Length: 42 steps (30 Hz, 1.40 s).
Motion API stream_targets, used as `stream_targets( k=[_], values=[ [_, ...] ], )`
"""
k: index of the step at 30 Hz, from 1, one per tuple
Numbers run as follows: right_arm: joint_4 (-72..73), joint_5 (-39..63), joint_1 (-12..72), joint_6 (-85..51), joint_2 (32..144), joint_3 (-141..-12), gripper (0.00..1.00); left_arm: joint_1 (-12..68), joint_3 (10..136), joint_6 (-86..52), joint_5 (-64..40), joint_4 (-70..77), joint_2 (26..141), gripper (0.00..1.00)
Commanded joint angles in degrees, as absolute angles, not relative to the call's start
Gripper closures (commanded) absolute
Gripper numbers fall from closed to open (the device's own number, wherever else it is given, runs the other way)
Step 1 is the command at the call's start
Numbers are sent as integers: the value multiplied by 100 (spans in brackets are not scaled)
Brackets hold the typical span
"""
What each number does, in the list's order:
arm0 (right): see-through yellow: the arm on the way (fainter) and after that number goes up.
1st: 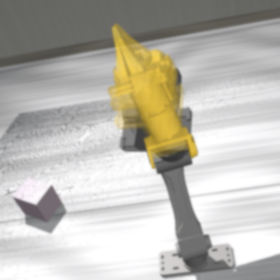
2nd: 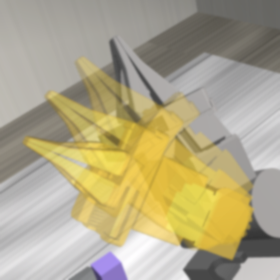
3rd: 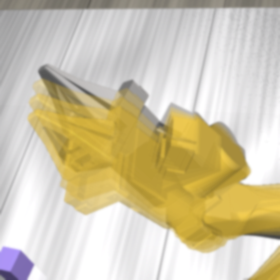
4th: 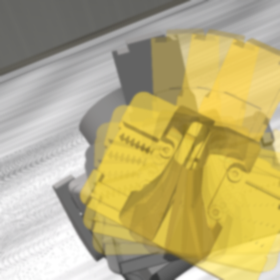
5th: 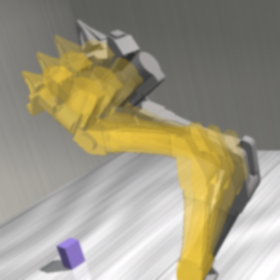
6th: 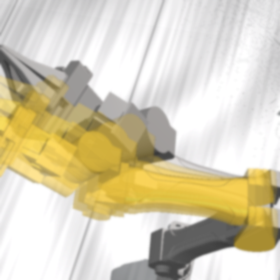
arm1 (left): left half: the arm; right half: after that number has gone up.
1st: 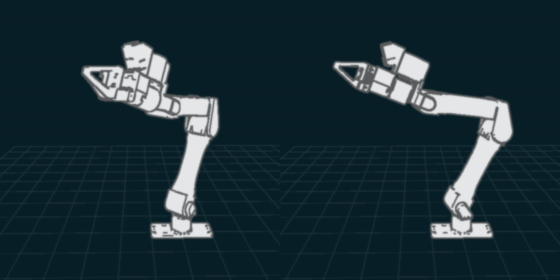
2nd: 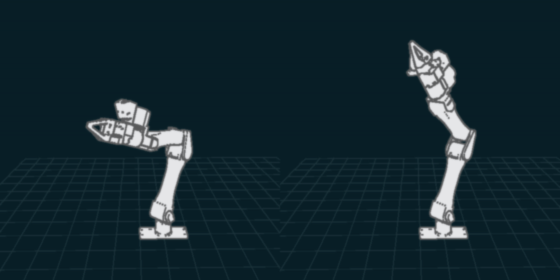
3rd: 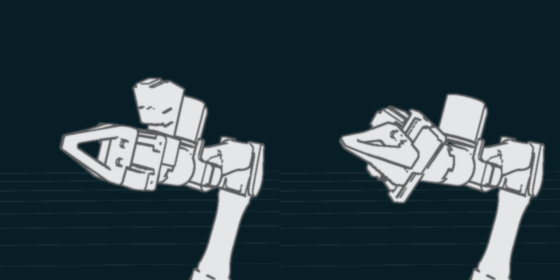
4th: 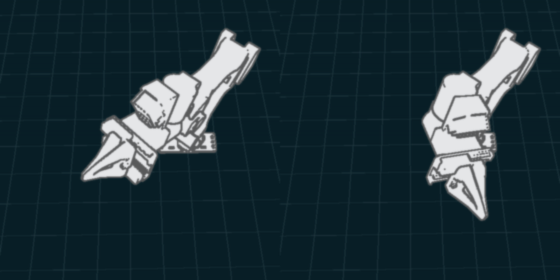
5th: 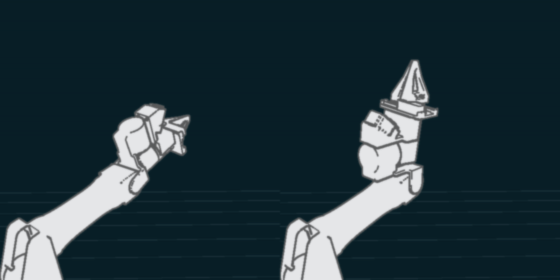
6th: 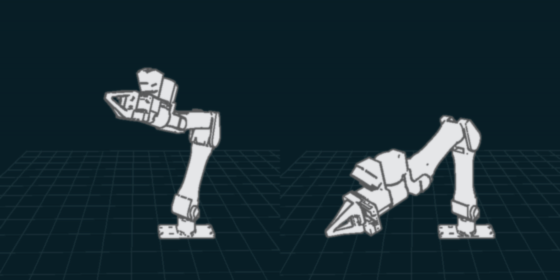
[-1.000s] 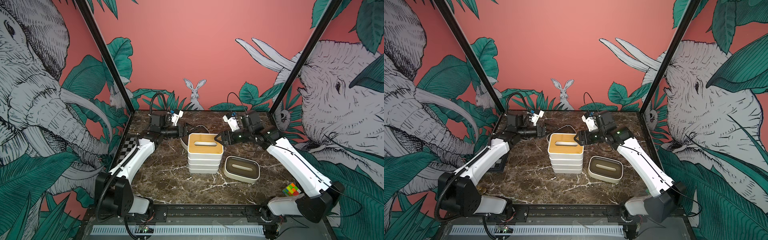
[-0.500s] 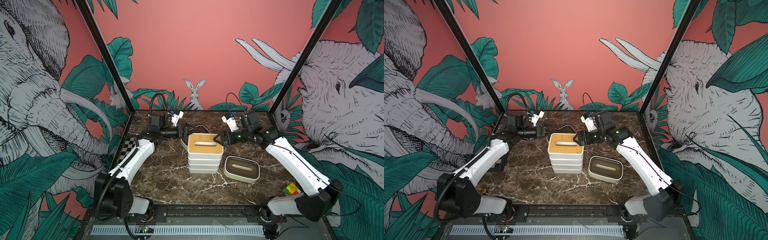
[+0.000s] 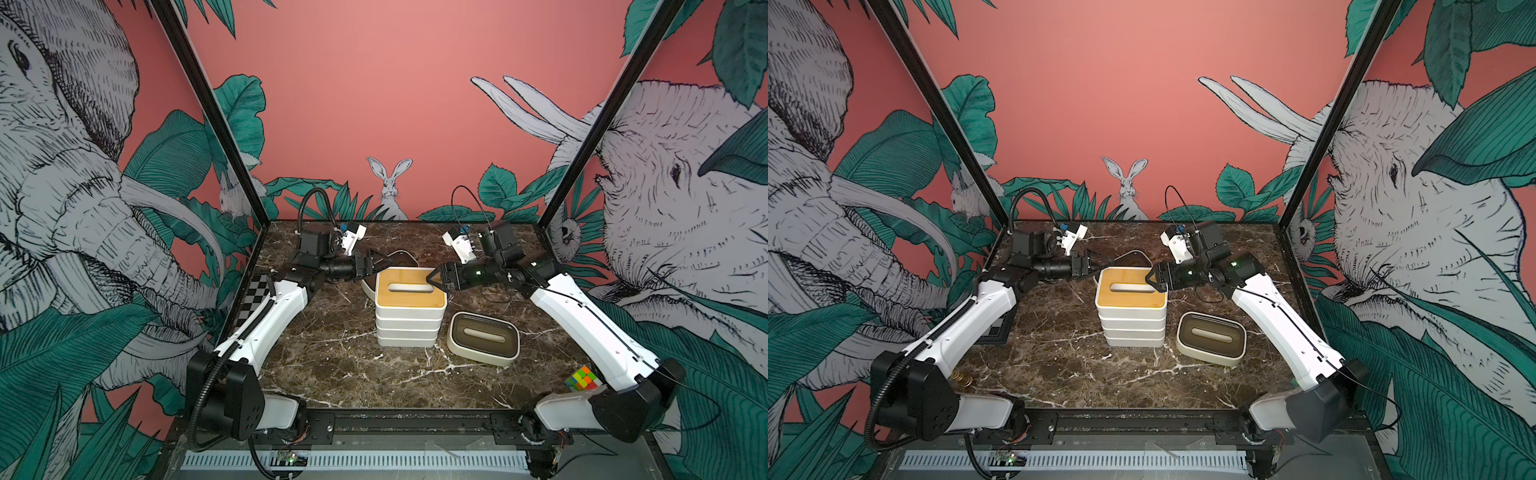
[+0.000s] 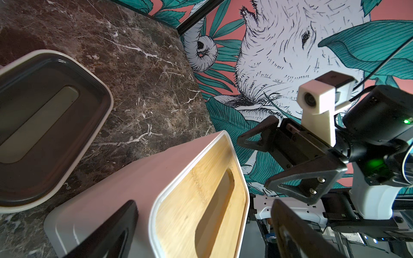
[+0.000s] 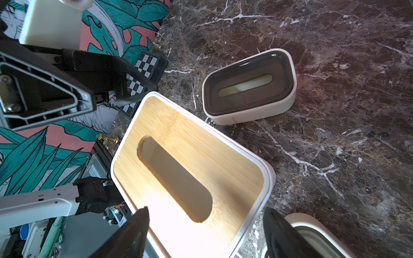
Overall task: Stack the tissue boxes
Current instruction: Place the tissue box at the tissue box.
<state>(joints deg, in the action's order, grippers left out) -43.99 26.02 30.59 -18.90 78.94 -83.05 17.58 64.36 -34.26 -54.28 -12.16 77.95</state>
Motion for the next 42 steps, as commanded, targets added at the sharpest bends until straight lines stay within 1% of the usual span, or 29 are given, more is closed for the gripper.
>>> stream_targets(
  k=[1, 20, 23, 26, 29, 35, 36, 37, 38, 42],
  values=[
    [-4280, 2632, 3032, -1866, 7902, -8312, 20, 1784, 6363, -3349, -5555, -1283, 7585, 5],
    [-4253, 2659, 3032, -1839, 7934, -8280, 20, 1785, 6468, -3263, -5356, -1528, 7444, 5],
    [-4294, 2417, 3026, -1770, 7883, -8293, 19, 1764, 6665, -2886, -4861, -2013, 7380, 1],
    [-4429, 1972, 2969, -1649, 7824, -8393, 18, 1643, 6894, -2563, -4329, -2367, 7395, 1],
    [-4362, 1548, 2811, -1587, 7644, -8389, 15, 1448, 7250, -2330, -4063, -2598, 7581, 1],
    [-4857, 1044, 2630, -1002, 7690, -9070, 12, 1417, 8790, -993, -2917, -4306, 8467, 3],
    [-4925, 1082, 2634, -865, 7707, -9169, 11, 1420, 8969, -849, -2736, -4475, 8597, 3],
    [-4968, 1043, 2636, -759, 7717, -9232, 5, 1423, 9161, -671, -2554, -4677, 8744, 3],
    [-4992, 922, 2633, -724, 7713, -9251, 2, 1419, 9357, -465, -2412, -4852, 8911, 3],
    [-4907, 644, 2635, -597, 7638, -9148, 2, 1424, 9897, 139, -1838, -5453, 9487, 3]
  ],
)
